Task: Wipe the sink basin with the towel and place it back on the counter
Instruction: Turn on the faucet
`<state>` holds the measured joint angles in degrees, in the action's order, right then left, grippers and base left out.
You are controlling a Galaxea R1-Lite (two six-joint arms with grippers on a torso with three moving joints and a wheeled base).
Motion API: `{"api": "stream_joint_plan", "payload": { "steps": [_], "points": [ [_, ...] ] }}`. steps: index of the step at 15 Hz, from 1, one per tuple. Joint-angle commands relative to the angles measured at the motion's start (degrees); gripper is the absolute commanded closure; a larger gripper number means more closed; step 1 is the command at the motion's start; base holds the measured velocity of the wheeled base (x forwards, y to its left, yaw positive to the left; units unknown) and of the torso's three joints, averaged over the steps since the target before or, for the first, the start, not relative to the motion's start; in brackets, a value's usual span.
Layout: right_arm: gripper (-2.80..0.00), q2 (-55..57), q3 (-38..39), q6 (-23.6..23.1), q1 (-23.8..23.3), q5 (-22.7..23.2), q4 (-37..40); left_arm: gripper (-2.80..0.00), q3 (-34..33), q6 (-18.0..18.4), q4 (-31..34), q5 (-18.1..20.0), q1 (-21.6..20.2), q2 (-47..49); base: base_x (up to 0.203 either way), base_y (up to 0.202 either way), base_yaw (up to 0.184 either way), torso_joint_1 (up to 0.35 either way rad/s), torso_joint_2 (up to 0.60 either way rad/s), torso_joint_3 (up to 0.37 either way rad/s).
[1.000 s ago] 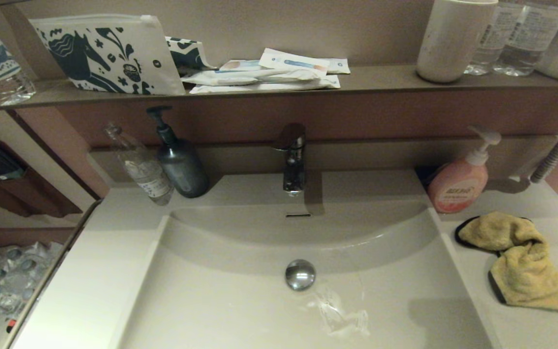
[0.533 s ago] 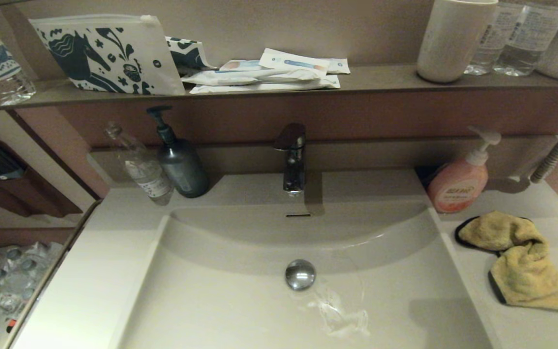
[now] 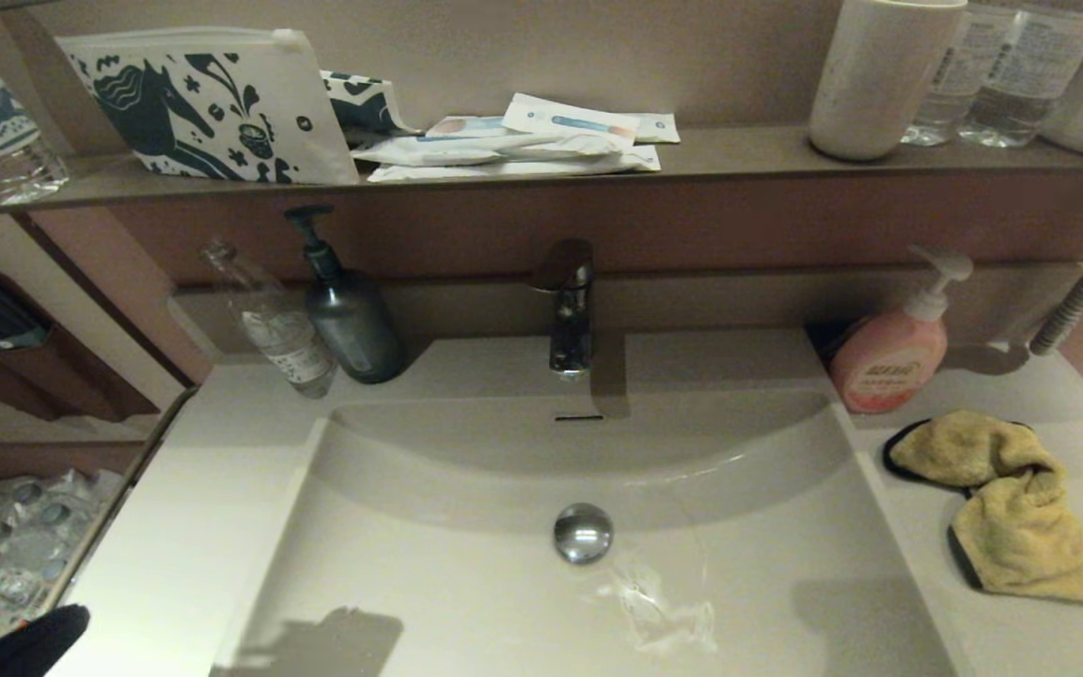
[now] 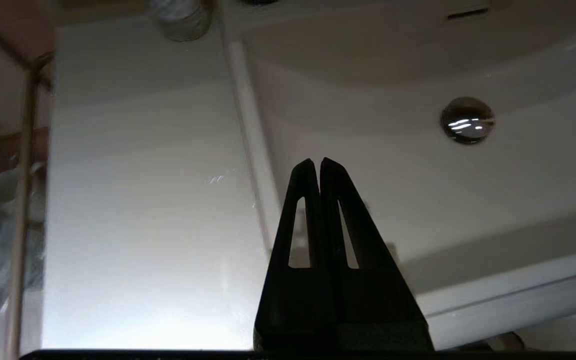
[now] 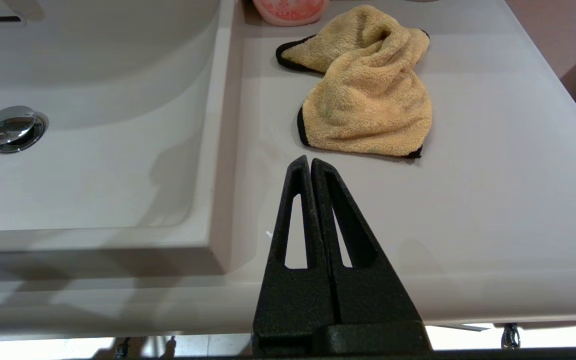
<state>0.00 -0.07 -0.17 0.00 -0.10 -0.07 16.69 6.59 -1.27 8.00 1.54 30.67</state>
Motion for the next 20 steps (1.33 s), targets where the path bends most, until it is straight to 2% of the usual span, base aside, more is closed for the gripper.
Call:
{"api": "stream_joint_plan", "payload": {
  "steps": [1,2,4,7,9,12,15,20],
  "points": [
    [0.00,0.09,-0.01,-0.07,0.02,0.01,-0.01,0.00,1.72,0.80,-2.56,3.00,1.47,9.02,0.000,0.000,0.000,0.000,0.00,0.000],
    [0.00,0.09,-0.01,-0.07,0.05,0.01,-0.01,0.00,1.84,1.00,-4.78,5.21,4.27,10.86,0.000,0.000,0.000,0.000,0.00,0.000],
    [0.00,0.09,0.07,-0.09,0.00,0.01,-0.01,0.00,2.50,0.70,-10.71,6.42,8.45,17.01,0.000,0.000,0.000,0.000,0.00,0.000],
    [0.00,0.09,0.03,-0.06,0.02,0.01,-0.01,0.00,3.14,-0.16,-23.61,3.29,11.37,27.49,0.000,0.000,0.000,0.000,0.00,0.000],
    [0.00,0.09,-0.01,-0.01,0.08,0.01,-0.01,0.00,3.33,-1.92,-34.87,-1.63,16.00,35.68,0.000,0.000,0.000,0.000,0.00,0.000],
    [0.00,0.09,0.05,-0.06,0.00,0.01,-0.01,0.00,5.15,-3.12,-51.45,-15.67,27.08,50.84,0.000,0.000,0.000,0.000,0.00,0.000],
    [0.00,0.09,0.04,-0.05,0.00,0.01,-0.01,0.00,9.92,-2.94,-65.37,-25.66,34.79,62.68,0.000,0.000,0.000,0.000,0.00,0.000],
    [0.00,0.09,0.02,-0.05,0.00,0.01,-0.01,0.00,19.68,-2.78,-68.26,-31.10,36.55,69.93,0.000,0.000,0.000,0.000,0.00,0.000]
  ]
}}
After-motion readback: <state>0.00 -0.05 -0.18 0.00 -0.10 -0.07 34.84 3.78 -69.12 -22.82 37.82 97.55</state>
